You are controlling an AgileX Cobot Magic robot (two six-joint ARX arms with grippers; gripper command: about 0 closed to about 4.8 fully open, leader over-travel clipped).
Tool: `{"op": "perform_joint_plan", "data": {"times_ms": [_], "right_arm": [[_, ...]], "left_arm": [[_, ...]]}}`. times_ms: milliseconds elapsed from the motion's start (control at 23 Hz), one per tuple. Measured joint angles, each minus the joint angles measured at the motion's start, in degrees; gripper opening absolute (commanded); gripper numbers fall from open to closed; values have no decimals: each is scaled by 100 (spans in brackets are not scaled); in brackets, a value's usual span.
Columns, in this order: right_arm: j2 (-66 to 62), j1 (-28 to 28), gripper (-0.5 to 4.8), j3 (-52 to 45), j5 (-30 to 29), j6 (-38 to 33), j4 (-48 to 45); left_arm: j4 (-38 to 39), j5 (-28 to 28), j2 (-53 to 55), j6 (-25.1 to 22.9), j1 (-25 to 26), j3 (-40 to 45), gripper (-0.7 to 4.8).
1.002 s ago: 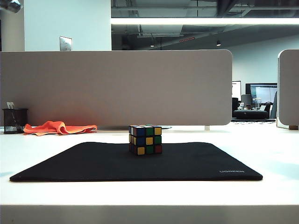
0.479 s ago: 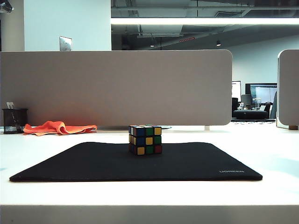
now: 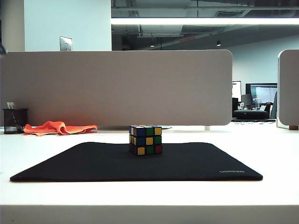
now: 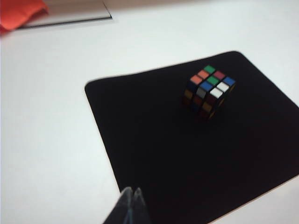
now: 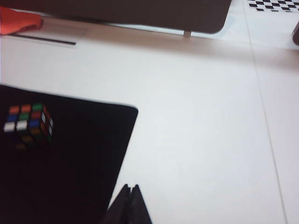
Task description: Pick up the cube on the right side of the mouse pad, then place it in the center of the mouse pad.
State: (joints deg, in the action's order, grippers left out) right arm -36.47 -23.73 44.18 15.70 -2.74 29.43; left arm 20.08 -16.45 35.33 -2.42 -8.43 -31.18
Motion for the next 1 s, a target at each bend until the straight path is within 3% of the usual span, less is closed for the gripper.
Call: {"op": "perform_joint_plan", "data": {"times_ms": [131,261,436,653,1002], "right_arm": [[522,-2,-5,-929,527,0,-195],[835,2,-5,-1172,667,-2,297],[1340,-2,-5,-1853,822,-2,-636],[2302,-4,-5,-3056,807,-2,-2199],[2433,-7,-5,-3941,761,-2,-2658]], "left_arm": [[-205,0,37,256,0,199,-5],[-188,0,42,299,0,199,-6],[-1060,168,35,273,0,389,-6],[-2848,216,7,271,0,1499,-6],[-3615,337,7,299,0,2277,-6]]}}
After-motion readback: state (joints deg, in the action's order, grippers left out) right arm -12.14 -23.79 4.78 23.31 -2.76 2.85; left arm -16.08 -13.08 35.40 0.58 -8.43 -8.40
